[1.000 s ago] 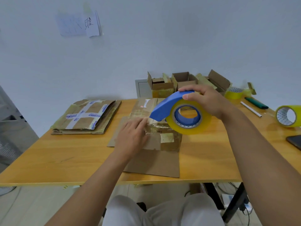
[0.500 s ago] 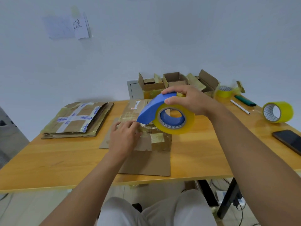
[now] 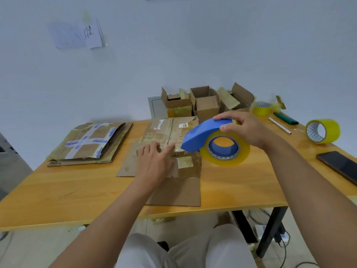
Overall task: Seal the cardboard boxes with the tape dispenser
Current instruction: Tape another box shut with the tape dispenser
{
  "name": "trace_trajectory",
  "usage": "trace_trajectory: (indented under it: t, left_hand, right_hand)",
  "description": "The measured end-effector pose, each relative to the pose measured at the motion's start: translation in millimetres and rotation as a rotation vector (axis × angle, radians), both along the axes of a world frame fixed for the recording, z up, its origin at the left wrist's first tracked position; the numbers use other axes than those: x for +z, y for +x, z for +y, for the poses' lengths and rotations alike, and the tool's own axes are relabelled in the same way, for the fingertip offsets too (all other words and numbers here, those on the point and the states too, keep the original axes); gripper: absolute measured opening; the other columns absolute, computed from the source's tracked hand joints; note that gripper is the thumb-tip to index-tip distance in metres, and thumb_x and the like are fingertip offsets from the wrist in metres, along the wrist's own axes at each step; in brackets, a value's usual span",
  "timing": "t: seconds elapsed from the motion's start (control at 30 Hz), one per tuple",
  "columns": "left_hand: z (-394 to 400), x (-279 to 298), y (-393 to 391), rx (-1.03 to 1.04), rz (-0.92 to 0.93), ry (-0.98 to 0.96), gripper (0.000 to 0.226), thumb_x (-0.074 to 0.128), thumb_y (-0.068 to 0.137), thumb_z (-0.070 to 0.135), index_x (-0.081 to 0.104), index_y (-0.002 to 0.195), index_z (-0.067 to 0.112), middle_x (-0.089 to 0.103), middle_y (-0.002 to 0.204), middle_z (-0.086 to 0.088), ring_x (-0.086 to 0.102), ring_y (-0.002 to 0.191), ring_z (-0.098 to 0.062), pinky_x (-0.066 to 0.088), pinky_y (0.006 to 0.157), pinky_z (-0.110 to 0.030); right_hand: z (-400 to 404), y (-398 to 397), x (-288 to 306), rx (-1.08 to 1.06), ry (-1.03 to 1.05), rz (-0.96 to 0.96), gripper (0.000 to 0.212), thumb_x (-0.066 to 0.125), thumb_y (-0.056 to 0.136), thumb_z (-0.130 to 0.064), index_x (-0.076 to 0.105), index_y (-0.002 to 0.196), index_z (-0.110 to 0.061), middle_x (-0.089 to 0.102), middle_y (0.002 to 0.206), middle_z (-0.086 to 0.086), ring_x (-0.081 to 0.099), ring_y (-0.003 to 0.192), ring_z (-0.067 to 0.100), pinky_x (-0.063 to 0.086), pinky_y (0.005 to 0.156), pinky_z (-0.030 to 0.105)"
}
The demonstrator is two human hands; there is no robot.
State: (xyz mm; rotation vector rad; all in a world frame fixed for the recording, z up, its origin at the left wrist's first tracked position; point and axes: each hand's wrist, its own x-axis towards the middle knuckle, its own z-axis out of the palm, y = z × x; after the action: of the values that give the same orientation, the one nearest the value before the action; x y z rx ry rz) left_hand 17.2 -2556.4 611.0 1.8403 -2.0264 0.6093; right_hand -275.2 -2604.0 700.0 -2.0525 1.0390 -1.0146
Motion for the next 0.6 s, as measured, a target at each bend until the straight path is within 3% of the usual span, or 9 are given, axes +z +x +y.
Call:
trace_trajectory:
  t: [0.13, 0.33, 0.6]
  left_hand:
    - [-6.4, -4.8, -12.4, -0.117, 0.0, -0.116, 0.054, 0.068, 0.086, 0.044, 0.057, 0.13, 0.015, 0.058, 0.133, -0.008, 0.055, 0.121, -0.027, 0.044, 0.101, -0.04]
    - [-22.3, -20.3, -18.6, -0.239, 0.005, -0.217, 0.06, 0.062, 0.089, 0.054, 0.057, 0.132, 0.012, 0.062, 0.126, -0.005, 0.057, 0.116, -0.023, 0.044, 0.097, -0.037]
    - [-29.6, -21.7, -16.7, -0.253, 0.01, -0.285, 0.042, 0.068, 0.087, 0.049, 0.064, 0.118, 0.021, 0.067, 0.111, -0.001, 0.063, 0.098, -0.021, 0.048, 0.081, -0.033]
  right_hand:
    - [-1.8, -1.8, -4.2, -0.011, 0.01, -0.022, 0.027, 0.064, 0.078, -0.046, 0.071, 0.103, -0.05, 0.066, 0.111, -0.027, 0.061, 0.105, -0.001, 0.049, 0.091, 0.027]
    - [-2.5, -2.7, -11.7, -0.004, 0.005, -0.055, 0.033, 0.063, 0.073, -0.053, 0.07, 0.105, -0.05, 0.065, 0.113, -0.028, 0.06, 0.108, -0.002, 0.047, 0.091, 0.027]
    - [-5.6, -19.8, -20.5, 0.039, 0.015, -0.028, 0.031, 0.064, 0.077, -0.045, 0.069, 0.107, -0.054, 0.063, 0.114, -0.031, 0.059, 0.109, -0.005, 0.045, 0.082, 0.008]
